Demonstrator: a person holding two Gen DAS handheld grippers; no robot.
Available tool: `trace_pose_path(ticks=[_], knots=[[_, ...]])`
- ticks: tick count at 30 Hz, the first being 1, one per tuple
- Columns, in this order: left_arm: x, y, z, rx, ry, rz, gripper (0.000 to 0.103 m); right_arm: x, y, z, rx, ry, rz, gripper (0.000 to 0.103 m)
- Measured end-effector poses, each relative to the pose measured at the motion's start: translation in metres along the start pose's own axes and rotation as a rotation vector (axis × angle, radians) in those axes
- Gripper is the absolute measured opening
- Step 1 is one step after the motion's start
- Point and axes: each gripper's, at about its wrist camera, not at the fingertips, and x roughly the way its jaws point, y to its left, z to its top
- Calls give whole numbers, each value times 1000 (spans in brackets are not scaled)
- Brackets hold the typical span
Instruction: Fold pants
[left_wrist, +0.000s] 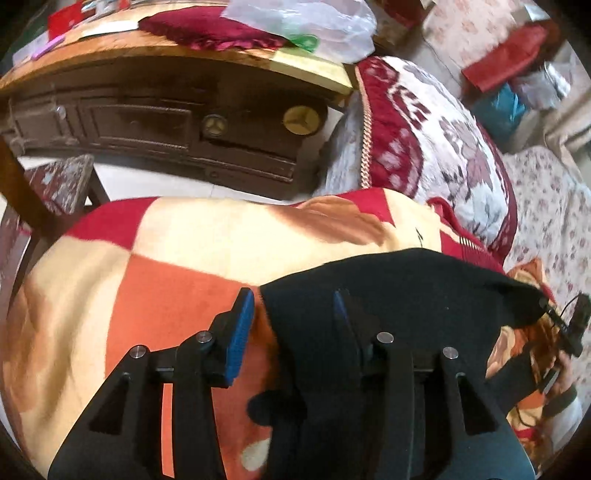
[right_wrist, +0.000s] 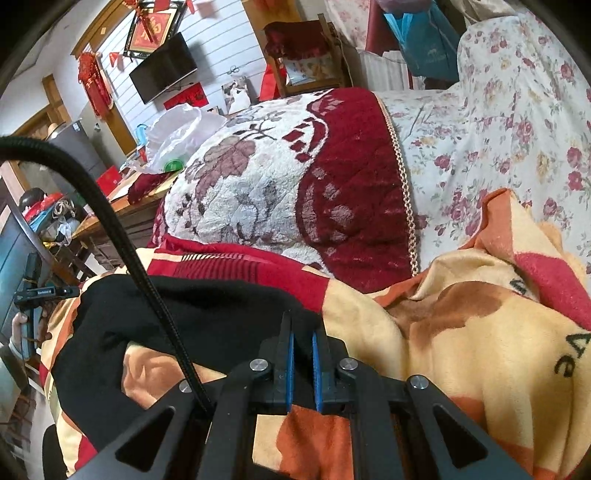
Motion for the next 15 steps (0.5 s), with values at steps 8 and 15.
trace_pose_path(ticks=[8, 15], knots=[[17, 1, 4, -47, 10, -106, 61, 4, -6, 5, 27, -1, 10, 7], [35, -26, -6, 82, 20, -17, 36, 11, -12, 5, 52, 11, -1, 7]])
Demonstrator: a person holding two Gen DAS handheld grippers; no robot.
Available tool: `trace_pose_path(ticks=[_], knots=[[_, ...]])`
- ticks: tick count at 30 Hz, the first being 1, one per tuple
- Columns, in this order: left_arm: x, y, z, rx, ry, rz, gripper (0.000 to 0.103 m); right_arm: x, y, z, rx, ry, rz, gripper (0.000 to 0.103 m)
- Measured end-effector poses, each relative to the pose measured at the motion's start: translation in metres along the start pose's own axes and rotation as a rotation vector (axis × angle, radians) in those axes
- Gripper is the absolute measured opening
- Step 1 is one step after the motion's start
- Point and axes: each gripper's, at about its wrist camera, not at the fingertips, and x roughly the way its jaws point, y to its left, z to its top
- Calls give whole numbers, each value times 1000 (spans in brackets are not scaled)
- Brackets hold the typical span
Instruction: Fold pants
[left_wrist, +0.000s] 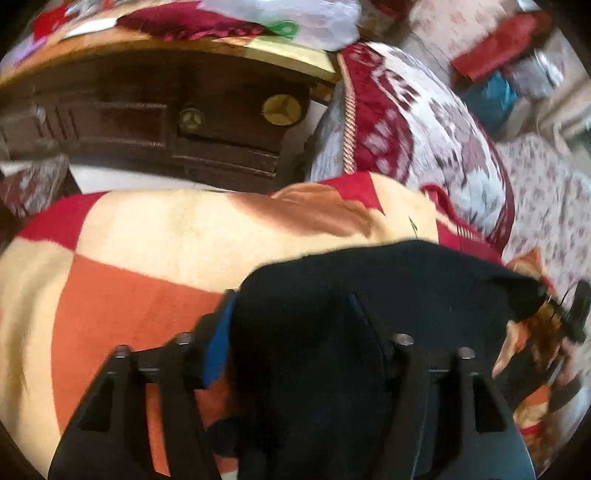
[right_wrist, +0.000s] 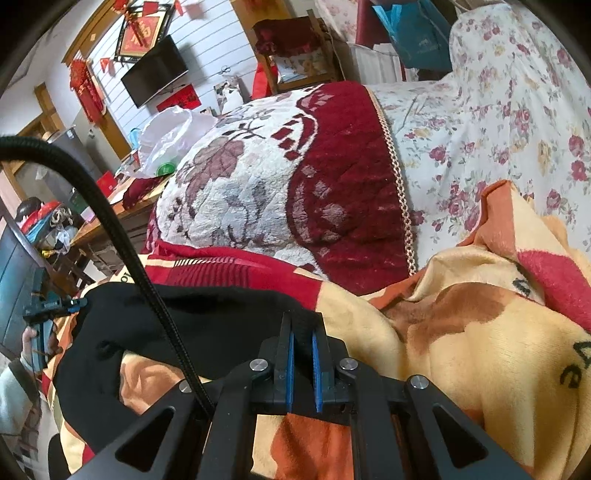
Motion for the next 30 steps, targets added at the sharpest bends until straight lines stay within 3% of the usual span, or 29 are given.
trace_pose_path(ticks=[2, 3, 9, 15, 23, 30], knots=[[-1, -6, -2, 30, 12, 18, 17, 0, 1, 0, -3, -7, -9, 7], [-4, -8, -2, 35, 3, 14, 15, -1, 2, 1, -4, -12, -14, 7], [-55, -31, -4, 92, -110, -34, 12, -32, 13, 1, -23, -69, -8, 7], [-111, -51, -37, 155, -196, -104, 11, -75, 18, -13, -30, -107, -7, 7], [-134, -51, -109, 174, -178, -136, 11, -115, 20, -67, -51, -73, -31, 7], [-120, -19, -167, 94, -106, -90, 11, -120, 28, -114, -130, 17, -119, 7]])
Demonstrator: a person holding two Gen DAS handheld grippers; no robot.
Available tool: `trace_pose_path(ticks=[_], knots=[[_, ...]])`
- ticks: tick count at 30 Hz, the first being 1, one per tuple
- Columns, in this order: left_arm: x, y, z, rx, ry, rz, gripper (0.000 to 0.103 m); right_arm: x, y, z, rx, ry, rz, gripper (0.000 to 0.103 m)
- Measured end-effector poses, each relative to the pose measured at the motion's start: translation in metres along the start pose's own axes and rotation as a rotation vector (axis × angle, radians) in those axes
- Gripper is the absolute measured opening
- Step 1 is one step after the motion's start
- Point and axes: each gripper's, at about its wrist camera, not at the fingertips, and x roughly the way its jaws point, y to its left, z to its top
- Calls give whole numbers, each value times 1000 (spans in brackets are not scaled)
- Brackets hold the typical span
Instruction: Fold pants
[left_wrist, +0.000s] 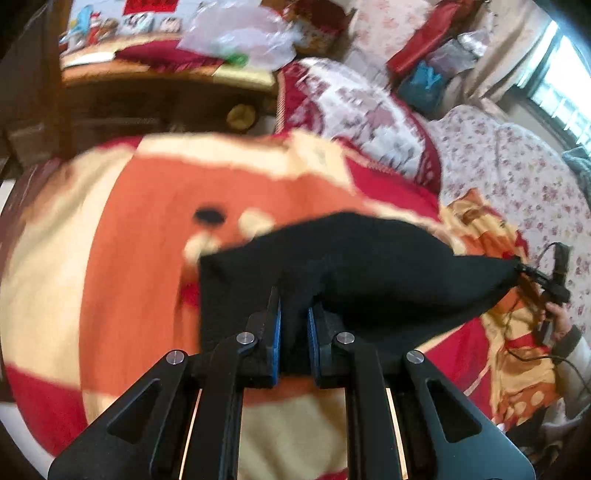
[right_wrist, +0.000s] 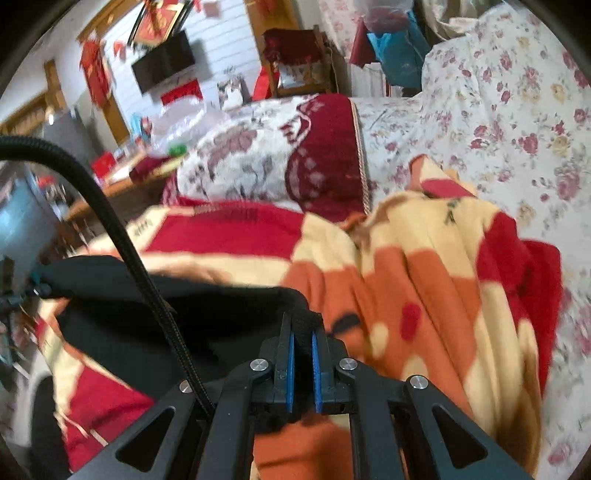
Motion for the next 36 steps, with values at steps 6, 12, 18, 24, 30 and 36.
trace_pose_path(ticks=[6, 12, 18, 24, 30, 36], knots=[[-3, 8, -29, -50, 30, -14, 12, 17, 20, -25, -121, 124, -94, 7], [-25, 14, -37, -75, 20, 22, 16, 0, -2, -28, 26, 119, -59, 34], [-53, 11, -38, -107, -35, 6, 32, -44, -8, -29, 136, 24, -42, 34], [-51, 18, -26, -233, -101, -48, 68, -58, 18, -22, 141, -15, 78, 35], [-28, 12, -25, -243, -51, -13, 68, -38, 58, -19, 111, 0, 180, 36], [-21, 6, -33, -271, -50, -10, 68, 13, 143, 13, -18, 40, 341, 36]])
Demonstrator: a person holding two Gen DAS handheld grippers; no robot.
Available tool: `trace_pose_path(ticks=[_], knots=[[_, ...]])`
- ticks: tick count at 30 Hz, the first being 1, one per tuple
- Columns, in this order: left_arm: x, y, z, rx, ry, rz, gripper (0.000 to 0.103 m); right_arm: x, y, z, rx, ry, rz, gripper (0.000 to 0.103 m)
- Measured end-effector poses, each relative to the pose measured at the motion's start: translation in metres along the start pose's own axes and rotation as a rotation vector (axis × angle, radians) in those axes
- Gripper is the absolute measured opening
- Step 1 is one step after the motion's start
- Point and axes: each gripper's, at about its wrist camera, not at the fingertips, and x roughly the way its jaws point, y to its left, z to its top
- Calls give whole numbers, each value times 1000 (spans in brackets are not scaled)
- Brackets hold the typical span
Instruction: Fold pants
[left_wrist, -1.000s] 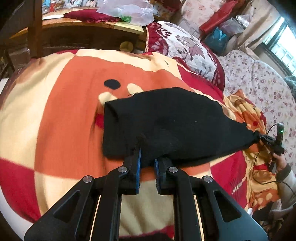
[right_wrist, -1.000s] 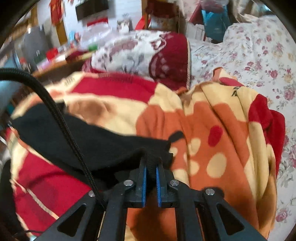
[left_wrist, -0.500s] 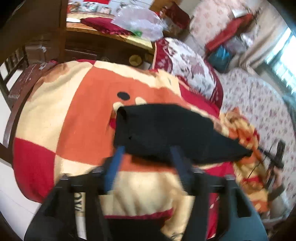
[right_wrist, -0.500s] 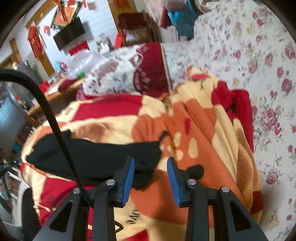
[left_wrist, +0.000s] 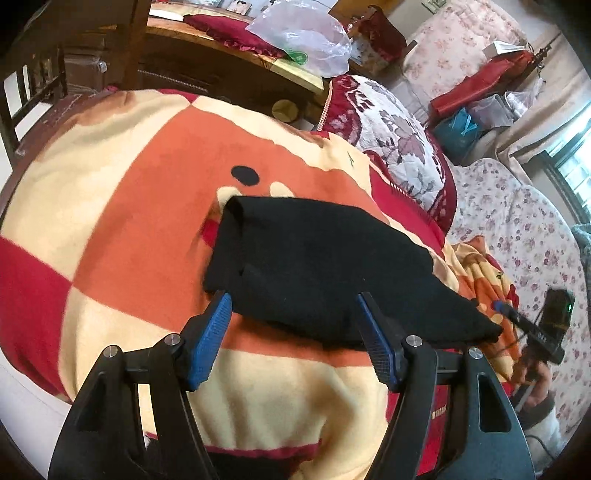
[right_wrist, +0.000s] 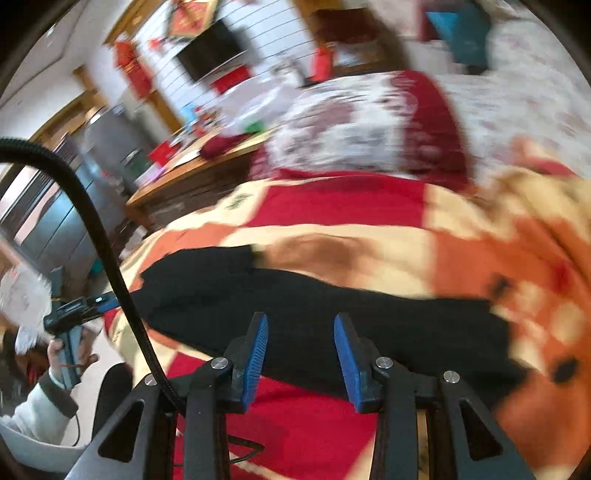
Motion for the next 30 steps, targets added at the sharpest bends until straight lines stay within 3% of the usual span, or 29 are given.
trace_pose_path(ticks=[8, 15, 18, 30], knots=[[12, 2, -11, -45, 13, -3, 68, 121, 127, 60, -316, 103, 207, 36], [20, 7, -15, -87, 1, 10, 68, 208, 194, 90, -486, 194, 292, 38], [28, 10, -15, -112, 9, 3, 68, 236, 215, 100, -515, 221, 349, 48], [42, 13, -11, -162, 13, -4, 68, 313, 260, 102, -824, 452, 337, 49]])
